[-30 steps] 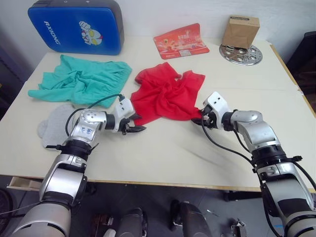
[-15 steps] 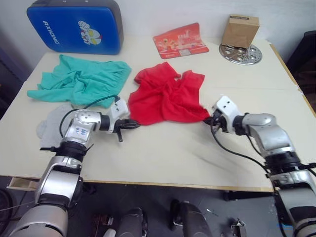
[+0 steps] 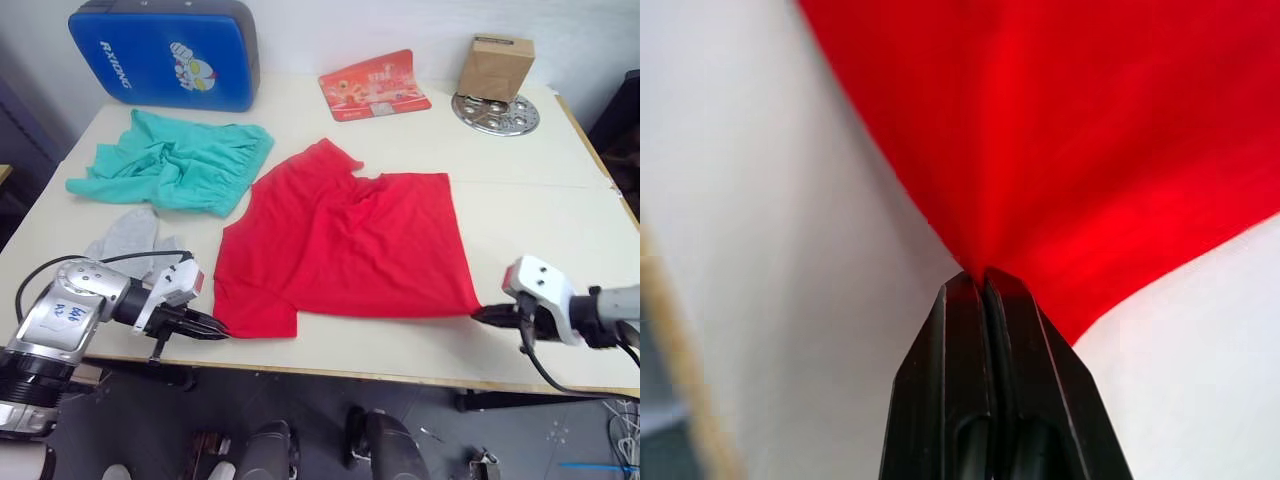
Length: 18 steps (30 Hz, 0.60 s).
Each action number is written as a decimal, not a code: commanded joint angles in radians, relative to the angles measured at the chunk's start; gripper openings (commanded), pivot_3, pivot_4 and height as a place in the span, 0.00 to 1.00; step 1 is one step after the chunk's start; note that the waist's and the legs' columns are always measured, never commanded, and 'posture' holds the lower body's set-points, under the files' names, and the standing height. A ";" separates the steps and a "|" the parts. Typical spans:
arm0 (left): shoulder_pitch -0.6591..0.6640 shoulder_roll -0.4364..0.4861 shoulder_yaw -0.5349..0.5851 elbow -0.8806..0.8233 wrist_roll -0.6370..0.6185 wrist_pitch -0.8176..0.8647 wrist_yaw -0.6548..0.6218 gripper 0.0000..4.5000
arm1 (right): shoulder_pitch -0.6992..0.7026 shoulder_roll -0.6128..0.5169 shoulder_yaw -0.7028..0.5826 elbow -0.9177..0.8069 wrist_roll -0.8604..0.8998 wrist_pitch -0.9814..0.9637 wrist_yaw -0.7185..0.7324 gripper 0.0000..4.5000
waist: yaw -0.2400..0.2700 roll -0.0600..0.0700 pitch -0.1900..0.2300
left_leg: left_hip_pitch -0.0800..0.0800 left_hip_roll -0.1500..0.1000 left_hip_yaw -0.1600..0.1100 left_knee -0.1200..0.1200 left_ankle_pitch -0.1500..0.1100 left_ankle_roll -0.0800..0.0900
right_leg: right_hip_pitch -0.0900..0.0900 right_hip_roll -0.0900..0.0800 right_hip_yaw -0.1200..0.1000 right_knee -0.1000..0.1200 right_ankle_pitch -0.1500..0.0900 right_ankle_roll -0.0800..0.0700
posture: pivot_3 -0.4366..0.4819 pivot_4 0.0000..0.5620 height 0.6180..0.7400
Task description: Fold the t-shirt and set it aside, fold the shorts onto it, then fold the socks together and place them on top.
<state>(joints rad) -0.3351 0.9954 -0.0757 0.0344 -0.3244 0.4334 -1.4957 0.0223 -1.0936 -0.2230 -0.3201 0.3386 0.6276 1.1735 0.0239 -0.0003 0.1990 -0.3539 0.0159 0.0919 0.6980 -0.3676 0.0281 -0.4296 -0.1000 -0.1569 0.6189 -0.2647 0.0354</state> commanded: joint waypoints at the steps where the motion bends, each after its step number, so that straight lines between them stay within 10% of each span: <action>1: 0.051 0.031 0.046 -0.080 -0.049 0.040 -0.006 0.01 | 0.097 -0.021 -0.111 -0.078 0.033 0.000 0.036 0.00 | 0.000 0.000 0.000 | 0.000 0.000 0.000 0.000 0.000 0.000 | 0.000 0.000 0.000 0.000 0.000 0.000 | 0.48 0.27 1.00; 18: 0.144 0.172 0.066 -0.212 -0.204 0.191 -0.091 0.01 | 0.352 -0.040 -0.282 -0.161 0.086 0.000 0.131 0.00 | 0.001 0.000 0.000 | 0.001 0.000 0.000 0.000 -0.001 0.000 | 0.000 0.000 0.001 -0.001 0.000 -0.001 | 0.48 0.27 1.00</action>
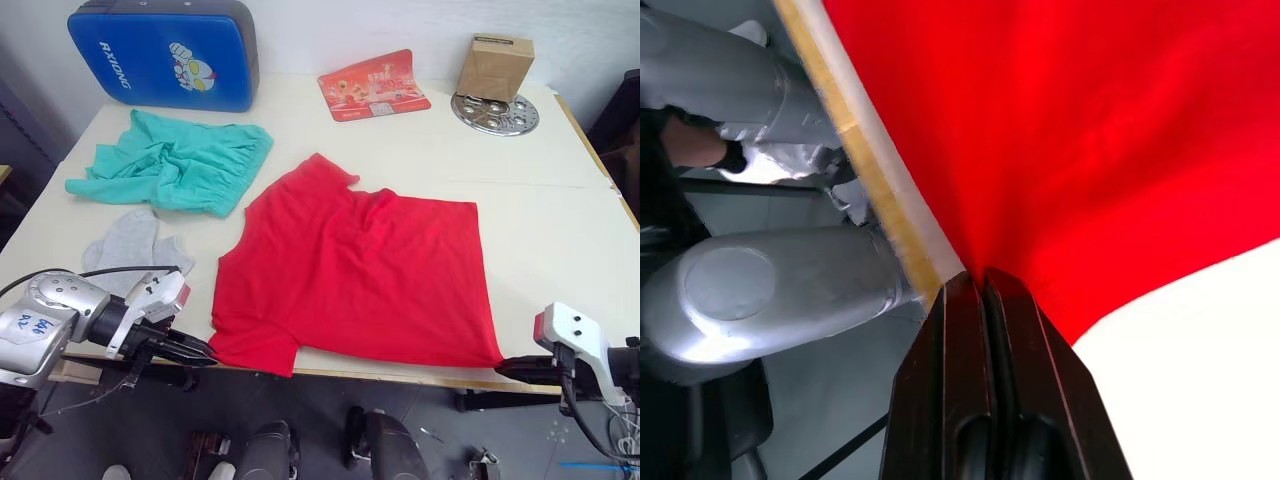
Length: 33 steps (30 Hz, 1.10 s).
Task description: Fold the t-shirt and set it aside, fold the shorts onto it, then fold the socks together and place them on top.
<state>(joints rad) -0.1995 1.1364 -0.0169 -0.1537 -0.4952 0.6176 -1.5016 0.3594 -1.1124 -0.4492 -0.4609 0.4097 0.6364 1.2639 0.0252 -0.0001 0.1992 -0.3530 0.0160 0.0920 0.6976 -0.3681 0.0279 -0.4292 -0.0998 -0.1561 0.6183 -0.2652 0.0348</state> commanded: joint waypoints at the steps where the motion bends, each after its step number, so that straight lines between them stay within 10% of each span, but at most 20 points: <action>1: 0.004 0.033 0.004 -0.023 -0.042 0.011 -0.083 0.01 | 0.018 -0.028 -0.062 -0.018 0.021 -0.008 0.054 0.00 | 0.000 0.000 0.000 | 0.000 0.000 0.000 0.000 0.000 0.000 | 0.000 0.000 0.000 0.000 0.000 0.000 | 0.48 0.27 1.00; 8: -0.190 -0.071 -0.015 0.089 -0.099 0.110 0.013 0.01 | -0.103 -0.050 -0.025 0.083 0.047 0.014 0.038 0.00 | 0.002 0.000 0.000 | 0.001 0.000 0.000 0.001 0.000 0.000 | 0.001 0.000 0.000 0.001 0.000 0.000 | 0.48 0.27 1.00; 19: -0.430 -0.341 -0.063 0.440 0.144 -0.082 0.285 0.01 | -0.340 -0.033 0.147 0.253 0.015 0.064 -0.100 0.00 | 0.001 -0.001 0.000 | -0.002 -0.001 0.001 0.002 0.001 -0.001 | 0.000 0.003 -0.001 0.004 0.001 0.001 | 0.48 0.27 1.00; 30: -0.524 -0.414 -0.080 0.560 0.202 -0.076 0.295 0.01 | -0.392 -0.004 0.213 0.276 0.005 0.031 -0.133 0.00 | 0.000 -0.001 0.000 | -0.001 -0.001 0.001 0.002 0.001 0.000 | 0.000 0.002 -0.001 0.005 0.001 0.002 | 0.48 0.27 1.00; 33: -0.532 -0.414 -0.070 0.568 0.204 -0.075 0.295 0.15 | -0.391 0.002 0.187 0.268 0.035 0.067 -0.136 0.09 | 0.001 -0.001 0.000 | -0.001 -0.001 0.001 0.002 0.001 0.000 | 0.000 0.002 -0.001 0.005 0.001 0.002 | 0.48 0.27 1.00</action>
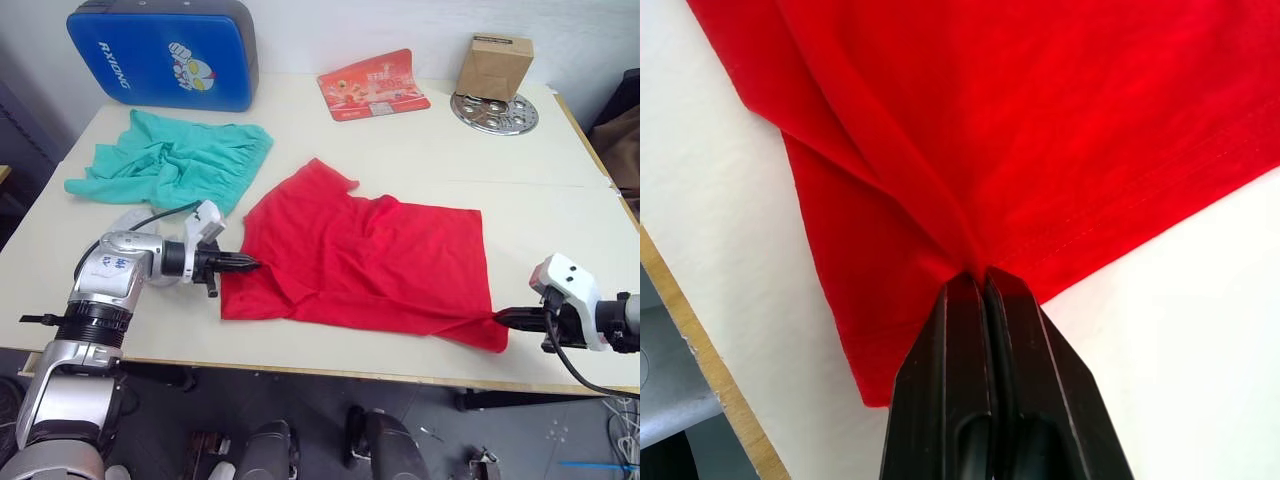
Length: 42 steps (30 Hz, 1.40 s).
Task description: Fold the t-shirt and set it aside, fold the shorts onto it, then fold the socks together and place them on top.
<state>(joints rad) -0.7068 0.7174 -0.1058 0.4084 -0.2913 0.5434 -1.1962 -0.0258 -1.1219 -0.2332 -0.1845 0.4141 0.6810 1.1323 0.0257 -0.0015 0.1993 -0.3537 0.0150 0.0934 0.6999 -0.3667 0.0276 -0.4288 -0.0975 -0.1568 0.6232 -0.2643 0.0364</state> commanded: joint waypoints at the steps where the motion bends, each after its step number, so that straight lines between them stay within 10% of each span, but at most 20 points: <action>1: -0.027 0.009 0.024 0.005 -0.004 0.005 -0.014 0.22 | -0.005 0.011 -0.043 -0.014 0.042 0.035 -0.006 0.14 | 0.000 0.000 0.000 | 0.000 0.000 0.000 0.000 0.000 0.000 | 0.000 0.000 0.000 0.000 0.000 0.000 | 0.48 0.27 1.00; 9: -0.035 0.101 0.119 -0.168 -0.143 0.180 -0.101 0.78 | 0.053 0.040 -0.213 -0.229 0.201 0.129 -0.019 0.77 | -0.001 0.000 0.000 | 0.000 0.000 0.000 0.000 0.000 0.000 | 0.000 0.000 0.000 0.000 0.000 0.000 | 0.48 0.27 1.00; 13: 0.034 0.116 0.130 -0.341 -0.229 0.262 -0.124 0.85 | 0.066 0.080 -0.198 -0.341 0.249 0.166 -0.077 0.77 | -0.001 0.000 0.000 | 0.000 0.000 -0.001 0.000 0.000 0.000 | 0.000 0.000 0.001 0.000 0.000 0.000 | 0.48 0.27 1.00; 26: 0.167 0.022 -0.075 -0.280 0.025 -0.053 0.007 0.01 | 0.056 0.164 0.086 -0.263 0.045 0.074 -0.284 0.00 | 0.001 0.000 0.000 | 0.001 0.000 0.000 0.000 0.000 -0.001 | 0.001 0.000 0.001 -0.001 0.000 0.000 | 0.48 0.27 1.00; 36: 0.179 0.104 -0.096 -0.032 0.148 -0.267 -0.043 0.01 | 0.302 0.030 -0.054 -0.089 -0.057 -0.144 -0.126 0.00 | 0.001 -0.006 -0.007 | 0.004 0.000 0.000 0.000 0.000 0.000 | 0.004 0.000 0.001 -0.002 0.000 0.000 | 0.48 0.27 1.00; 42: 0.140 0.143 -0.009 -0.170 -0.017 -0.080 -0.135 0.01 | 0.270 -0.006 -0.236 -0.079 0.030 -0.209 0.003 0.00 | -0.006 -0.006 -0.006 | 0.011 0.001 0.001 -0.002 -0.001 0.001 | 0.008 -0.001 0.003 -0.003 -0.001 -0.001 | 0.48 0.27 1.00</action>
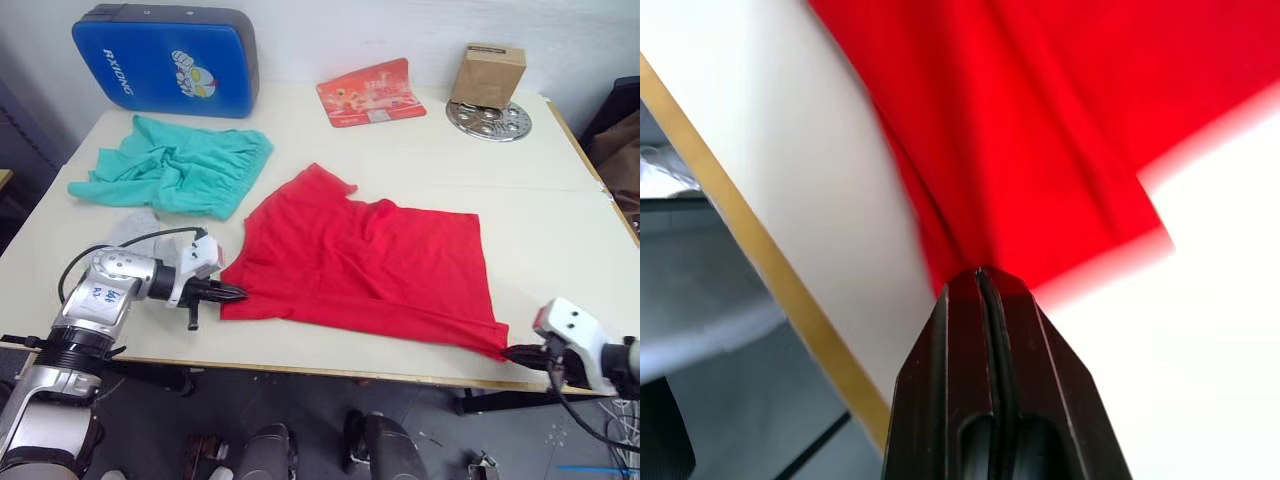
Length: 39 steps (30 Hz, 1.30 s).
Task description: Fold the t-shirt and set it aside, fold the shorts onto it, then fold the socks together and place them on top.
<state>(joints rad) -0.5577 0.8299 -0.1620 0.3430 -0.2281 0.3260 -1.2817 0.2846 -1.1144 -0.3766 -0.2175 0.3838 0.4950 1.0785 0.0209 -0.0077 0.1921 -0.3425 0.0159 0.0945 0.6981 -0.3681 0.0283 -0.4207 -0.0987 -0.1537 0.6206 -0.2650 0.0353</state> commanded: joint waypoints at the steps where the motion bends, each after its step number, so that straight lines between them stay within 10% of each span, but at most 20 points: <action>1: -0.010 0.042 0.064 -0.154 -0.117 0.189 -0.065 0.01 | -0.054 -0.012 -0.105 -0.068 0.075 -0.017 0.063 0.00 | -0.002 0.000 0.002 | 0.000 0.001 0.000 0.000 0.000 -0.001 | 0.000 0.000 0.000 0.001 -0.001 -0.001 | 0.48 0.27 1.00; 12: 0.013 -0.006 0.102 -0.336 -0.208 0.307 -0.017 0.01 | -0.170 0.089 0.070 -0.262 0.153 0.133 -0.049 0.00 | 0.008 0.001 0.002 | -0.002 0.001 -0.002 0.001 -0.001 -0.002 | -0.001 0.001 -0.001 0.000 -0.001 -0.001 | 0.48 0.27 1.00; 21: 0.058 -0.062 -0.044 -0.171 -0.005 0.111 0.052 0.01 | -0.185 0.083 0.235 -0.121 -0.010 0.133 -0.128 0.00 | 0.004 0.001 0.002 | -0.007 0.000 0.000 0.001 0.000 -0.002 | -0.006 0.001 -0.001 0.001 -0.001 -0.001 | 0.48 0.27 1.00; 31: -0.026 0.036 -0.005 0.092 0.056 -0.092 -0.004 0.01 | 0.016 -0.082 -0.022 0.082 -0.088 -0.194 0.105 0.00 | 0.010 -0.001 0.000 | -0.001 0.000 -0.001 0.000 0.000 -0.001 | 0.000 0.000 -0.002 0.000 -0.001 -0.001 | 0.48 0.27 1.00; 39: -0.015 0.083 0.078 -0.164 -0.107 0.103 -0.112 0.01 | -0.021 -0.037 -0.088 -0.082 0.027 -0.157 0.170 0.00 | 0.003 0.002 0.002 | -0.005 0.002 -0.001 0.000 0.000 -0.003 | -0.006 0.001 -0.001 0.002 -0.001 -0.002 | 0.48 0.27 1.00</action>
<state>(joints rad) -0.5768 0.8844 -0.1303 0.2564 -0.2871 0.3888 -1.3731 0.2543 -1.1654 -0.4434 -0.2378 0.3786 0.3176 1.2350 0.0239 -0.0060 0.1944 -0.3497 0.0179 0.0930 0.6981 -0.3683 0.0249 -0.4278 -0.0972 -0.1557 0.6232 -0.2664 0.0332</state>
